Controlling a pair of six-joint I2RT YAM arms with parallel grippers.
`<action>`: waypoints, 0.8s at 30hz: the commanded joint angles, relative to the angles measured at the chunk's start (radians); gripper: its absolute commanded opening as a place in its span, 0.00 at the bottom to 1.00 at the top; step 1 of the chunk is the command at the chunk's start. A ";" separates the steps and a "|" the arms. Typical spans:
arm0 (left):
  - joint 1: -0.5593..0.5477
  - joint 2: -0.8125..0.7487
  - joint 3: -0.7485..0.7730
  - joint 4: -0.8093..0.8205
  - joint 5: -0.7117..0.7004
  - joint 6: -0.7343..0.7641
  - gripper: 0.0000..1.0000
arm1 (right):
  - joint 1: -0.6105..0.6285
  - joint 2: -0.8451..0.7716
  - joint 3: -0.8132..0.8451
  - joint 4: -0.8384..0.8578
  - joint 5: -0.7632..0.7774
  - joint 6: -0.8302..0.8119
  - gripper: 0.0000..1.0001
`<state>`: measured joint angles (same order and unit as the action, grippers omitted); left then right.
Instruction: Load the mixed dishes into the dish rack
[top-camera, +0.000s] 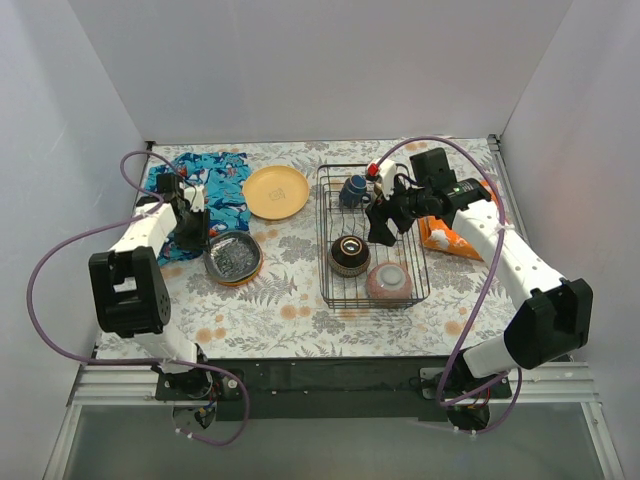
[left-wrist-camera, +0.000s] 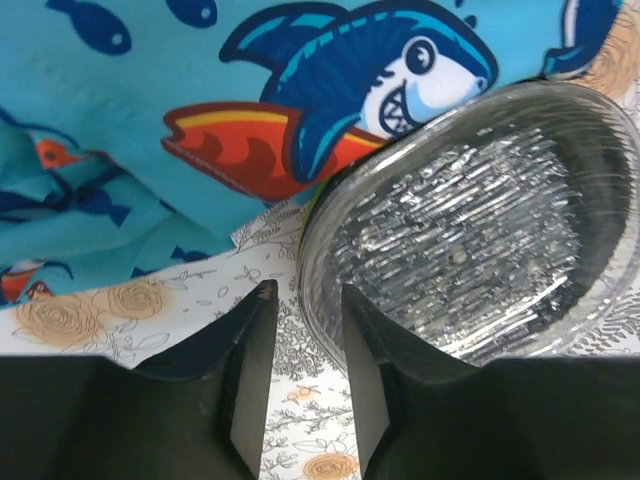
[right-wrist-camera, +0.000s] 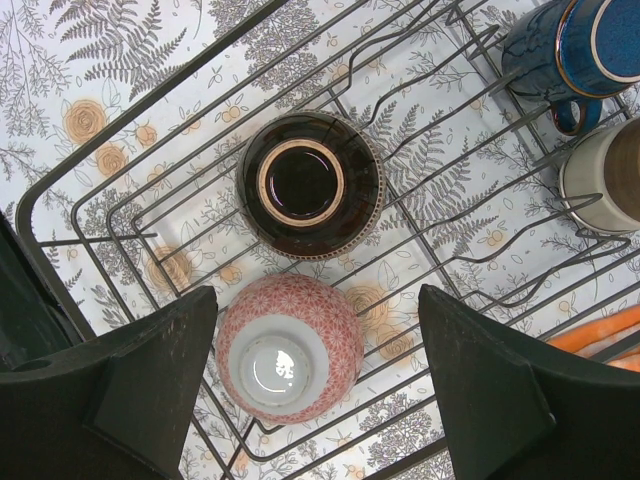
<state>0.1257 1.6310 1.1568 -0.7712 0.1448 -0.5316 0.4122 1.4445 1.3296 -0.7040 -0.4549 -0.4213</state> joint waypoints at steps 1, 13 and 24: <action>0.015 0.044 0.052 0.024 0.025 -0.016 0.30 | -0.003 -0.012 0.019 0.038 -0.010 0.009 0.89; 0.018 0.046 0.092 -0.011 0.061 0.002 0.08 | -0.004 -0.039 -0.026 0.063 0.005 0.009 0.89; 0.017 -0.043 0.126 -0.048 0.101 0.074 0.00 | -0.004 0.017 0.014 0.075 -0.018 0.010 0.89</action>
<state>0.1402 1.6844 1.2247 -0.7948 0.2089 -0.5083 0.4118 1.4425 1.3098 -0.6689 -0.4484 -0.4206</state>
